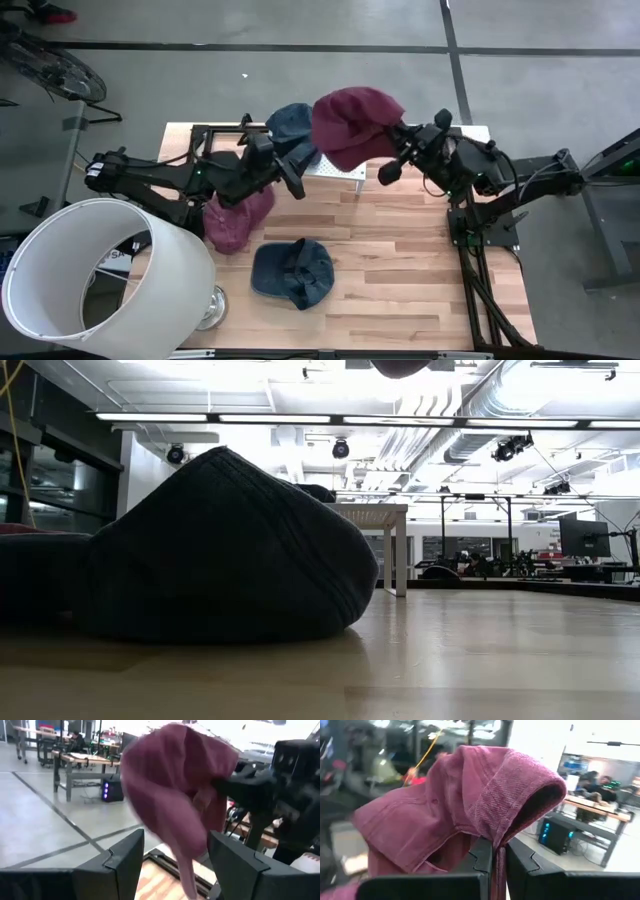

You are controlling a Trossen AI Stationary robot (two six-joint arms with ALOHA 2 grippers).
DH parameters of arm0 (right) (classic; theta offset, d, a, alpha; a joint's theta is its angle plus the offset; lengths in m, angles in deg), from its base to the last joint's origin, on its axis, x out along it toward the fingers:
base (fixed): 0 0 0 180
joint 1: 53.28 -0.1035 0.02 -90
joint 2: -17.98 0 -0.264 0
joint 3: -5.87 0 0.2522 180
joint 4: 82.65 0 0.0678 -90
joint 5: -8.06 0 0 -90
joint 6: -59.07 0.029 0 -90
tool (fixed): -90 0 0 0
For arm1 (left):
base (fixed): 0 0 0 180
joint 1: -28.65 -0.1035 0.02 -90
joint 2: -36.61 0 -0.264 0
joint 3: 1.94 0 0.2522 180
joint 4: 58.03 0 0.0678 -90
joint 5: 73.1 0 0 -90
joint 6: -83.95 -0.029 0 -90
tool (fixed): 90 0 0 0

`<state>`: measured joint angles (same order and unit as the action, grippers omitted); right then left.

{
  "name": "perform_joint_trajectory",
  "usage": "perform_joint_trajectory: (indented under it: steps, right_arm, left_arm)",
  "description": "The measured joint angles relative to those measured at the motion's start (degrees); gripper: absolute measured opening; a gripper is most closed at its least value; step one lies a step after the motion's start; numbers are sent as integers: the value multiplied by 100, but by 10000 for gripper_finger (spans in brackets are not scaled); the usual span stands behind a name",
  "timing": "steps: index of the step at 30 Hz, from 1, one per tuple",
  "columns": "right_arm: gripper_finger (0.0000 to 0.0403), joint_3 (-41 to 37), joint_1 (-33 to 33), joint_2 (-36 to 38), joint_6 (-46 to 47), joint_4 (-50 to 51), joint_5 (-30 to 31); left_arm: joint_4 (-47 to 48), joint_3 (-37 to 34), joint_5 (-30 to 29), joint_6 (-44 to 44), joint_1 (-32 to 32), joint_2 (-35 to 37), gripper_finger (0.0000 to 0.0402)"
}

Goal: Pick & Place hat
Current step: Put the right dark red cap into the shelf

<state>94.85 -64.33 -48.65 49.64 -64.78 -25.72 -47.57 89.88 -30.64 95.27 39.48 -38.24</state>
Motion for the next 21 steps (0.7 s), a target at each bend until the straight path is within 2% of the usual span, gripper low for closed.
perform_joint_trajectory:
  steps: [4, 8, 14, 21]
  right_arm:
    - [17, -2, 0, -2, 134, 801, -235]
    - [17, -2, 0, 0, 146, 1331, -415]
    - [17, -2, -5, -13, 27, 1373, -1661]
    - [17, -2, 2, -13, 15, 1401, -1944]
  left_arm:
    - [3, -2, 103, -150, 4, 81, 213]
    - [20, -2, 634, -147, 7, 213, 213]
    - [47, -2, 759, 9, 1, 236, 213]
    - [344, -2, 1292, 148, 7, 236, 213]
